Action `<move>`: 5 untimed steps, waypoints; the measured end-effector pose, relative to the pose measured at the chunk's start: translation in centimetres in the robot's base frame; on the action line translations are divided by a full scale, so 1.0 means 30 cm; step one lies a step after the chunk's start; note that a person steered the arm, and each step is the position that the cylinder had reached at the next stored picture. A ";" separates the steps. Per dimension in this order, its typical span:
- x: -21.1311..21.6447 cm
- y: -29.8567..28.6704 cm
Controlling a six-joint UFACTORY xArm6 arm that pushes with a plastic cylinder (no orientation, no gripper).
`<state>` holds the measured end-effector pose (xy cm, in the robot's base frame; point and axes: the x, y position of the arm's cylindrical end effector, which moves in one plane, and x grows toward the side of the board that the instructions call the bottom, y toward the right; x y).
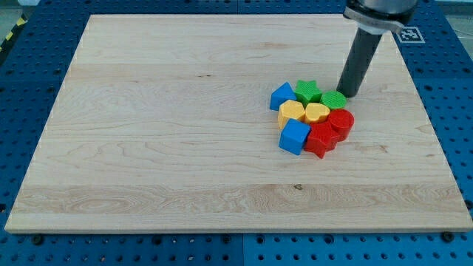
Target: Push the blue cube into the red star
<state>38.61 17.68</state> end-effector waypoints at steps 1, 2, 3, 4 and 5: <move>-0.185 -0.040; -0.208 -0.153; -0.206 -0.008; -0.052 0.233; 0.170 0.301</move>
<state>43.70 26.72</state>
